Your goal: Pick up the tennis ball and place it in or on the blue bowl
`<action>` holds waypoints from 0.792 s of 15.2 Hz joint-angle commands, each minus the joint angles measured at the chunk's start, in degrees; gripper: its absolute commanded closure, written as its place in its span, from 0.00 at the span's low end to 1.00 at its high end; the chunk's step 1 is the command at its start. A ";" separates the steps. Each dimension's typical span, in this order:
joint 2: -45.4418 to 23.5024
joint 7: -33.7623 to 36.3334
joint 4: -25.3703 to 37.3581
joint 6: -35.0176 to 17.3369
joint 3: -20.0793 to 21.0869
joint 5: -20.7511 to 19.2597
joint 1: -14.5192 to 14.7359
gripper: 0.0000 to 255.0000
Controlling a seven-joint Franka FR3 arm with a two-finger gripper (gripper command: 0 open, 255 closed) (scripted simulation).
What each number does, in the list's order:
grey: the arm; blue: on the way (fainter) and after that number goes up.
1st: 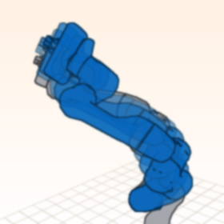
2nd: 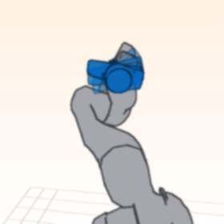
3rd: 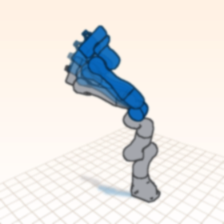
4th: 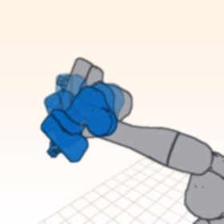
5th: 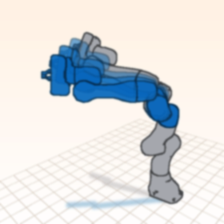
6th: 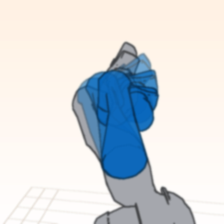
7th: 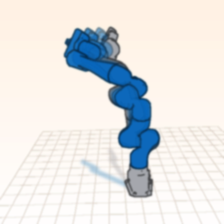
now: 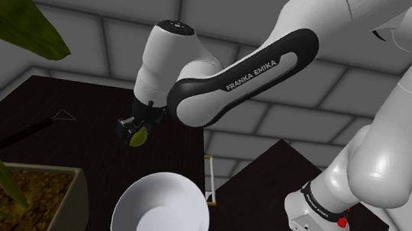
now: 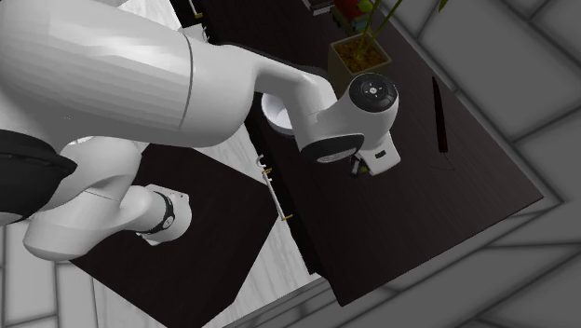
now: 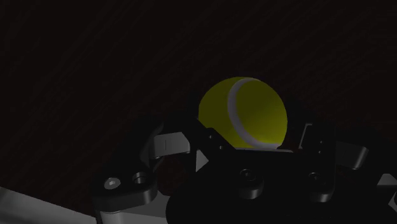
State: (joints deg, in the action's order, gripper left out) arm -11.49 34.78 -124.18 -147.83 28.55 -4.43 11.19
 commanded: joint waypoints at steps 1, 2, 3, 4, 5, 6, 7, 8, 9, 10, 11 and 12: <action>1.07 -0.57 0.60 1.56 0.35 0.92 -0.27 1.00; 1.59 -0.84 0.84 2.26 0.49 1.35 -0.40 1.00; 2.10 -1.10 1.09 2.96 0.63 1.77 -0.51 1.00; 2.61 -1.35 1.35 3.67 0.74 2.18 -0.62 1.00; 3.10 -1.60 1.63 4.38 0.85 2.57 -0.72 1.00; 3.59 -1.83 1.91 5.09 0.94 2.95 -0.81 1.00; 4.06 -2.06 2.21 5.80 1.02 3.31 -0.90 1.00; 4.52 -2.27 2.53 6.52 1.10 3.66 -0.98 1.00; 4.97 -2.47 2.86 7.24 1.16 4.00 -1.05 1.00; 5.41 -2.67 3.19 7.97 1.21 4.32 -1.12 1.00; 5.84 -2.85 3.55 8.69 1.26 4.63 -1.19 1.00; 6.25 -3.03 3.91 9.42 1.30 4.93 -1.25 1.00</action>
State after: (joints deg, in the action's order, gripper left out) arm -5.85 31.99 -120.40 -139.07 29.77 0.06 10.02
